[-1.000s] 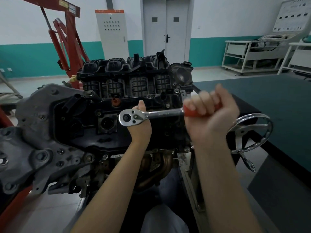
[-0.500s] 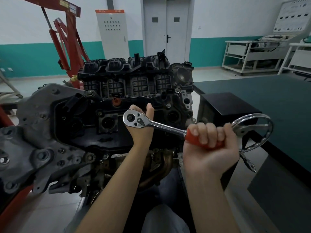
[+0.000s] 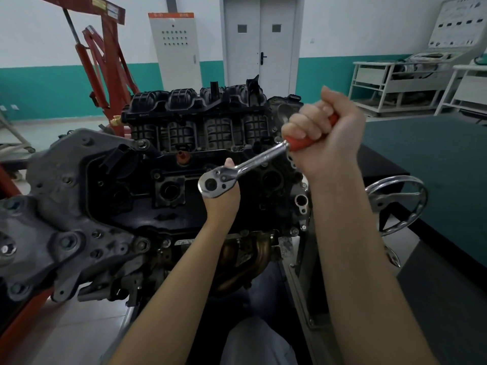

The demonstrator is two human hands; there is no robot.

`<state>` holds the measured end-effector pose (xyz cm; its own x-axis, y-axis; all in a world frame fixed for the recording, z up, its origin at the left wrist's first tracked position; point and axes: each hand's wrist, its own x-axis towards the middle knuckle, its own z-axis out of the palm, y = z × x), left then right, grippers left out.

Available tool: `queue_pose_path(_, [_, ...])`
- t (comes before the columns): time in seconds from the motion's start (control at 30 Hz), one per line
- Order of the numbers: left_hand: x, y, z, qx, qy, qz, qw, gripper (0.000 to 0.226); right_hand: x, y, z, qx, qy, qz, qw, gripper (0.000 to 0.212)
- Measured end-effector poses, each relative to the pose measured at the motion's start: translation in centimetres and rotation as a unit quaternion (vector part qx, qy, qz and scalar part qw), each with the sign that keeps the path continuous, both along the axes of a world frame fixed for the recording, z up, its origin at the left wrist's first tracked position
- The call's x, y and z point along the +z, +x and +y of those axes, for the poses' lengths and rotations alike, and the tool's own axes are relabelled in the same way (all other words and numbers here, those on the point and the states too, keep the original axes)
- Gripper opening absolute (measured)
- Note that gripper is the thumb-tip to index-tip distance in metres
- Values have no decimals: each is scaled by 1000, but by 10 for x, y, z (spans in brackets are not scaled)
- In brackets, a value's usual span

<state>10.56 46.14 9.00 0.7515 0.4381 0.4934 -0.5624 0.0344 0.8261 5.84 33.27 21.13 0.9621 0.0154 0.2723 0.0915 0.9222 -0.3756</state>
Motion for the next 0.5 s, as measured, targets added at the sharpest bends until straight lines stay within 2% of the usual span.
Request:
queue_pose_path(0.1, [2,-1,0,40,13,-6,999,52,-36,-32,10,-81,84,-12,993,36])
queue_pose_path(0.23, [2,-10,-1,74,17,-74,994,43,-67,-56,15,-133,177,10,975,36])
queue_pose_path(0.4, [9,-6,-1,37,-19,-16,999,59,-48,-32,8,-92,118,-8,989,37])
queue_pose_path(0.43, [7,-3,1,27,-22,-3,999,58,-40,-25,5,-79,96,-12,992,35])
queue_pose_path(0.5, [0,-2,7,-5,2,23,1000,35,-23,-9,-1,-47,48,-10,998,39])
